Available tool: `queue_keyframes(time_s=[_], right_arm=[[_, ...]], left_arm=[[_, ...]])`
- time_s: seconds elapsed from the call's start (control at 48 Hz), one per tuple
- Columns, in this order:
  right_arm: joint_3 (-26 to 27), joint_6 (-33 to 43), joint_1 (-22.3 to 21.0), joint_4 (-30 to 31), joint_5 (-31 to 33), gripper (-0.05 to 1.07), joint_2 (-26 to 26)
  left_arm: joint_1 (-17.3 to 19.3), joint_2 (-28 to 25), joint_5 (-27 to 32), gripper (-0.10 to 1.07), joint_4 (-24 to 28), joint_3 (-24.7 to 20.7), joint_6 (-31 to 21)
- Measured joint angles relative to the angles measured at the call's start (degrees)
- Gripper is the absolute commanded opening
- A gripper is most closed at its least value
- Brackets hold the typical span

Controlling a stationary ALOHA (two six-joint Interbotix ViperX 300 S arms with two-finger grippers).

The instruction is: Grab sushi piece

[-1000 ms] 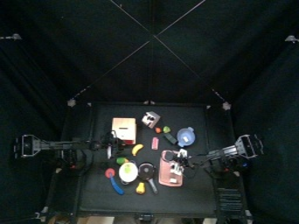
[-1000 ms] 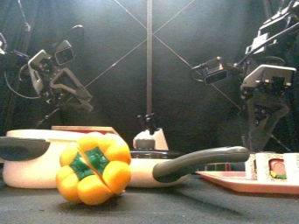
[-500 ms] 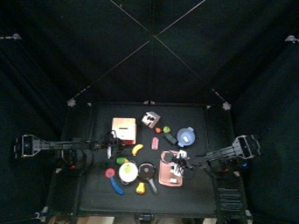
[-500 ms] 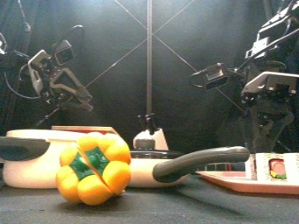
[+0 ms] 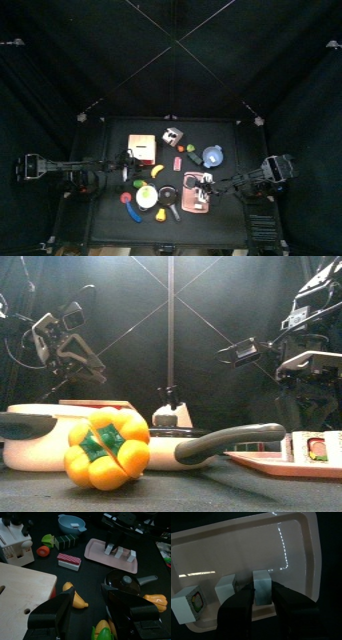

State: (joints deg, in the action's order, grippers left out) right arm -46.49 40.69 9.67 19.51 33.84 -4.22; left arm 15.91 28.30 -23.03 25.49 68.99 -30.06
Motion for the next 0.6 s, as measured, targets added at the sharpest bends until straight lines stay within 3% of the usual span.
queue_keyframes(time_s=[0.604], right_arm=[[1.41, 0.18, -0.35, 1.67, 1.23, 0.56, -0.79]], left_arm=[[0.0, 0.0, 0.09, 0.84, -0.09, 0.0, 0.0]])
